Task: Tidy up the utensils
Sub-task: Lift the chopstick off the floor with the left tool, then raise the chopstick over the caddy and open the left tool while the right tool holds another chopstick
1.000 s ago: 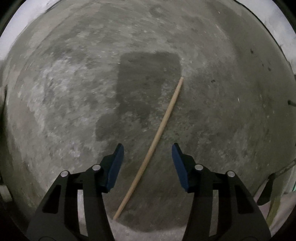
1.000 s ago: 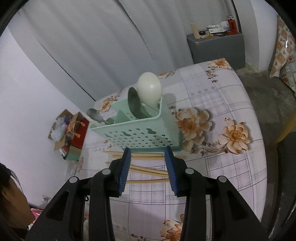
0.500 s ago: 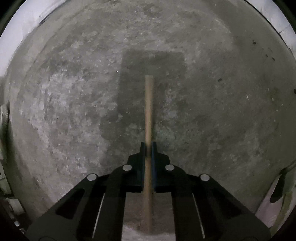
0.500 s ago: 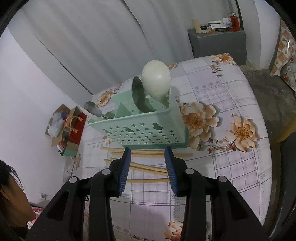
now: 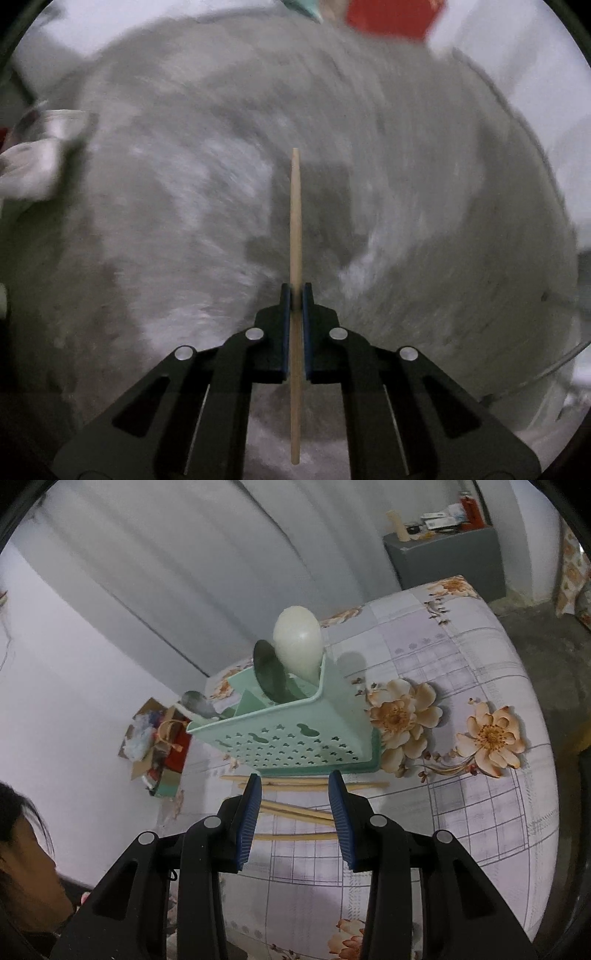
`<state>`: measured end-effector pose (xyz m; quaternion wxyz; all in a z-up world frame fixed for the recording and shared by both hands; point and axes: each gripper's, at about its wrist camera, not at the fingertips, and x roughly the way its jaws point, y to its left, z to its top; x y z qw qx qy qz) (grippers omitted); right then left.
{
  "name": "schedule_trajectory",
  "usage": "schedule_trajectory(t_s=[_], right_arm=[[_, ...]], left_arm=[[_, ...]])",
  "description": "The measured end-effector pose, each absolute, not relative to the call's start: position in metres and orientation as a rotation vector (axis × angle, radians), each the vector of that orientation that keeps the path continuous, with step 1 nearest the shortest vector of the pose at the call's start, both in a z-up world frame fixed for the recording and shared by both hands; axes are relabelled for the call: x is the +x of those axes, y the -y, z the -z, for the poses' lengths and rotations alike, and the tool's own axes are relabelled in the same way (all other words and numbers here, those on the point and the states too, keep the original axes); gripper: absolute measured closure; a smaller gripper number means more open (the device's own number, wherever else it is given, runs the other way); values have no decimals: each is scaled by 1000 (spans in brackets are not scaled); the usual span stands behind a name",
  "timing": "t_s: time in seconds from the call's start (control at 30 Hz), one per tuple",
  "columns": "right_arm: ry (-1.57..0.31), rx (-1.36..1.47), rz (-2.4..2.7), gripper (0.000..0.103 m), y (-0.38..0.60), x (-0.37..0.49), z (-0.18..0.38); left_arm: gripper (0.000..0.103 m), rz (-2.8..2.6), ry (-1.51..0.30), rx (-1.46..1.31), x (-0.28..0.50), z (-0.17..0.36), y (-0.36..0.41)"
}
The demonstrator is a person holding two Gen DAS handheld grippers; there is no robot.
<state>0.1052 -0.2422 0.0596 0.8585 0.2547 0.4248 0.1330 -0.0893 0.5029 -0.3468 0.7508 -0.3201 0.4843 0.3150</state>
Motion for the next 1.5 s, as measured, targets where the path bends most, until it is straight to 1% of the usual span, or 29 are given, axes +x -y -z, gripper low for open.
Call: schedule_trajectory(t_s=[0.1,0.23,0.3,0.33,0.37,0.47,0.5,0.6,0.73,0.87,1.03,1.07,1.1,1.13,1.2,1.3,1.5], right_arm=[[-888,481,-344,66,236,100,-55],[-898,384,-451,66,219,94,-41],[-903,290,-511,66,201,90,-33],[-899,252,-529,66,194,89,-31],[-890,189,-560,66,183,87,-28],[-878,25,-637,66,149,85,-18],[-878,-29,-657,68,138,86,-14],[-857,-217,-704,71,103,89,-1],[-817,-389,-758,71,68,95,12],[-831,-469,-801,71,45,110,25],[-899,-517,-826,71,33,124,44],[-900,-502,-834,73,34,125,43],[-913,-489,-843,82,34,125,43],[-924,-480,-845,87,34,125,43],[-918,-483,-833,91,36,122,44],[-913,-471,-823,96,38,116,44],[-908,-401,-761,97,57,106,43]], left_arm=[[98,-729,-937,-677,-108,283,-507],[98,-774,-745,-639,-133,175,-507],[98,-784,-644,-627,-145,121,-501],[98,-783,-579,-610,-151,84,-493],[98,-779,-544,-597,-151,64,-489],[98,-733,-417,-525,-154,-15,-462],[98,-705,-372,-497,-152,-45,-448],[99,-608,-277,-432,-142,-109,-412],[99,-446,-203,-374,-119,-169,-351],[98,-260,-179,-321,-82,-209,-287],[99,-33,-185,-328,-32,-231,-215],[99,6,-183,-325,-24,-233,-203],[99,46,-179,-323,-16,-235,-190],[99,92,-170,-323,-6,-241,-173],[99,156,-160,-322,7,-249,-150],[99,247,-152,-329,33,-254,-112],[99,380,-143,-329,81,-260,-52]])
